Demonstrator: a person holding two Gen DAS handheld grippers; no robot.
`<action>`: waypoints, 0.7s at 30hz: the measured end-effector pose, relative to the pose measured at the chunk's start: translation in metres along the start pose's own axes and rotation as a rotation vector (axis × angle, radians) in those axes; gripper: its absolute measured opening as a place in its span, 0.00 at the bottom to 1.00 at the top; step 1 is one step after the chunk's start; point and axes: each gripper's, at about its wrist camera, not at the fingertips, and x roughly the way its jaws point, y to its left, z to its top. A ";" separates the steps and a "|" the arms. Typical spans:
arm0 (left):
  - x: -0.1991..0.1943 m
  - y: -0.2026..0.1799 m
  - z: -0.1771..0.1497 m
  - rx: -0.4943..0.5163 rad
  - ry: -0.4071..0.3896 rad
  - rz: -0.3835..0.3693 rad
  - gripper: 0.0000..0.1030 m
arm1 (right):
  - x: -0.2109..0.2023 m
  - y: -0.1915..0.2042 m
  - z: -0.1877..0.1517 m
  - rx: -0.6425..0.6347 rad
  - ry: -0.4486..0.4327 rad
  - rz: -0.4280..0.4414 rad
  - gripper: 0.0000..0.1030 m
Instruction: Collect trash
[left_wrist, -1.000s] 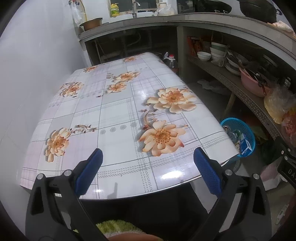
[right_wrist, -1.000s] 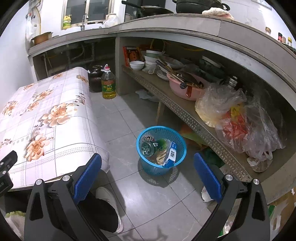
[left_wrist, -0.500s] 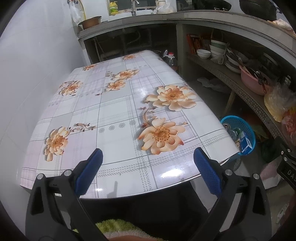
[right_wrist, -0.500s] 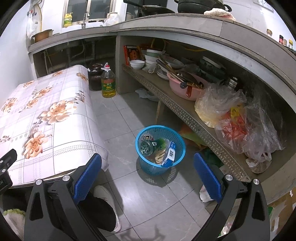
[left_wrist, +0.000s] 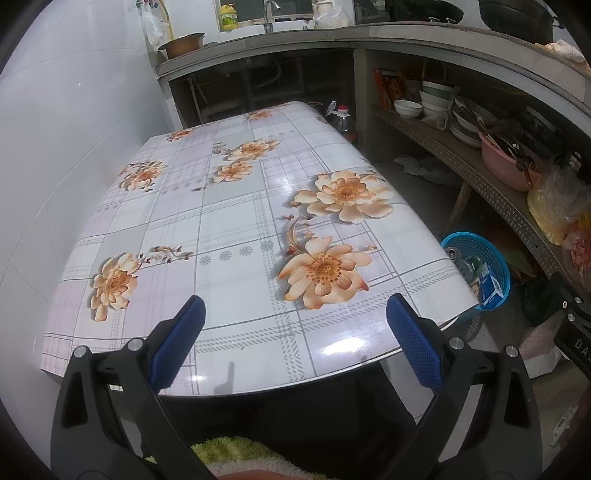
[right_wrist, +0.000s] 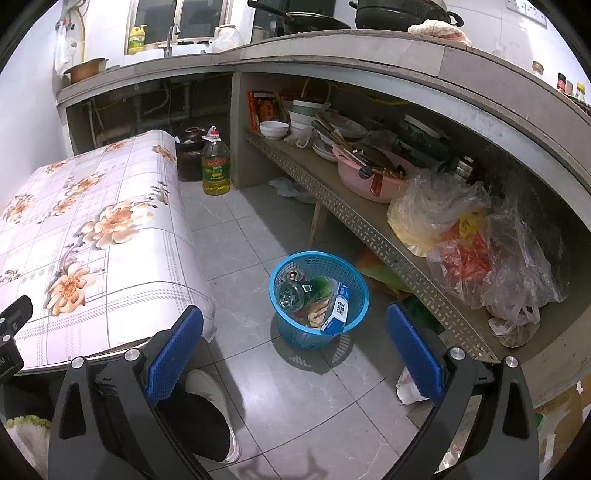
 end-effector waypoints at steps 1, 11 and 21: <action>0.000 0.000 0.000 -0.001 -0.001 0.000 0.92 | -0.001 0.000 0.001 -0.001 -0.001 -0.001 0.94; 0.000 0.001 0.001 -0.002 0.000 0.000 0.92 | -0.003 -0.001 0.006 -0.004 -0.003 0.001 0.94; 0.000 0.001 0.001 -0.001 0.000 0.001 0.92 | -0.003 -0.001 0.005 -0.005 -0.004 0.000 0.94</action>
